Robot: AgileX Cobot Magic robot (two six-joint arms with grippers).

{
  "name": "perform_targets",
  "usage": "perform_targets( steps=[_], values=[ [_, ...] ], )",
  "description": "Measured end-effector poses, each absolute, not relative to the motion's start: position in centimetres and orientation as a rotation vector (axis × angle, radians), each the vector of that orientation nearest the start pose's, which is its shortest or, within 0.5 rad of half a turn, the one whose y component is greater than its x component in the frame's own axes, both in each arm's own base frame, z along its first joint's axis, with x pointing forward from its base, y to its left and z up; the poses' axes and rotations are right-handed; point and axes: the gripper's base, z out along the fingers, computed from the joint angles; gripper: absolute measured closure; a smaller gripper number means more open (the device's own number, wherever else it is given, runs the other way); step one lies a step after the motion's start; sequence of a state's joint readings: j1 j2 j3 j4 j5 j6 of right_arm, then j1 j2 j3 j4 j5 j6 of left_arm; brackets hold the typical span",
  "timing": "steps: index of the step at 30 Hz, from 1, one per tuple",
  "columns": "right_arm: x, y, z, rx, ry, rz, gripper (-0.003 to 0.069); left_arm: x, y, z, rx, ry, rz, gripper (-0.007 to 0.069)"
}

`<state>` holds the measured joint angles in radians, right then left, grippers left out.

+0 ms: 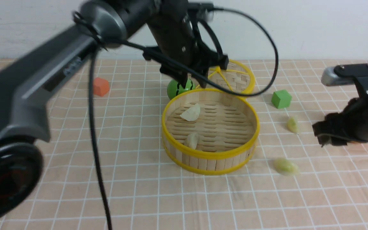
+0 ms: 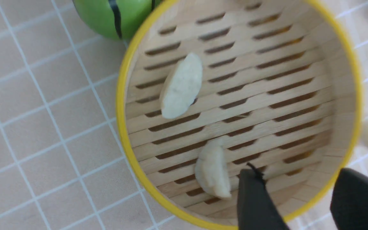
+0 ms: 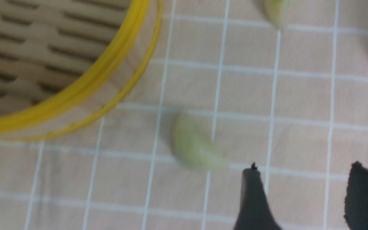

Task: Put the dumplings into the steamer on the table with the brown tablecloth.
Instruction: 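Reach for and grasp a dumpling lying on the table beside the steamer, then place the dumpling in the bamboo steamer basket with the right gripper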

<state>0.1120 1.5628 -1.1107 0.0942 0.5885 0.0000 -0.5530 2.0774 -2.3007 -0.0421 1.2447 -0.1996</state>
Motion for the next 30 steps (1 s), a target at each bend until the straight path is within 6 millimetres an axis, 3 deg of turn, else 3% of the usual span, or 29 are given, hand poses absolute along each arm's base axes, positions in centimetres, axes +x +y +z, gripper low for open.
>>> perform_targets(
  steps=[1,2,4,6,7,8,9,10,11,13,15,18,21,26,30],
  values=[
    [33.3,4.2,25.9,-0.063,2.529,0.139,0.0240,38.5,-24.2,37.9,0.445,2.496,-0.365,0.0342],
    [35.5,3.9,25.5,-0.058,2.508,0.120,0.0204,36.3,-22.9,40.8,0.446,2.451,-0.386,0.0400],
    [38.0,3.8,24.5,-0.061,2.504,0.102,0.0181,33.9,-21.4,42.9,0.466,2.420,-0.386,0.0450],
    [39.4,3.9,24.3,-0.067,2.491,0.095,0.0176,32.4,-20.5,43.8,0.486,2.409,-0.380,0.0477],
    [41.6,4.0,23.2,-0.075,2.493,0.083,0.0172,30.2,-19.0,44.4,0.517,2.408,-0.356,0.0506],
    [41.8,4.0,23.1,-0.076,2.493,0.082,0.0172,29.9,-18.9,44.4,0.523,2.408,-0.350,0.0511],
    [43.7,4.2,21.8,-0.089,2.501,0.072,0.0172,28.0,-17.4,44.3,0.543,2.422,-0.305,0.0526],
    [43.7,4.2,21.4,-0.089,2.509,0.072,0.0172,28.0,-17.4,44.3,0.543,2.422,-0.305,0.0527],
    [45.2,4.3,20.3,-0.097,2.514,0.063,0.0174,26.4,-16.1,43.6,0.551,2.445,-0.249,0.0533],
    [46.4,4.4,18.8,-0.103,2.528,0.056,0.0187,24.9,-14.8,43.0,0.554,2.461,-0.195,0.0534],
    [47.3,4.4,17.3,-0.105,2.545,0.053,0.0223,23.4,-13.4,41.5,0.563,2.498,-0.122,0.0534],
    [47.6,4.6,16.1,-0.112,2.574,0.052,0.0335,21.4,-11.3,40.4,0.525,2.514,-0.013,0.0534],
    [47.7,4.7,16.2,-0.146,2.572,0.045,0.0463,19.4,-9.0,40.1,0.411,2.491,0.086,0.0533],
    [47.5,4.9,17.7,-0.187,2.566,0.043,0.0452,15.4,-4.8,40.6,0.177,2.363,0.199,0.0533],
    [46.4,7.0,23.2,-0.150,2.491,0.212,0.0452,10.5,-0.2,40.4,-0.117,2.175,0.206,0.0533]
  ],
)
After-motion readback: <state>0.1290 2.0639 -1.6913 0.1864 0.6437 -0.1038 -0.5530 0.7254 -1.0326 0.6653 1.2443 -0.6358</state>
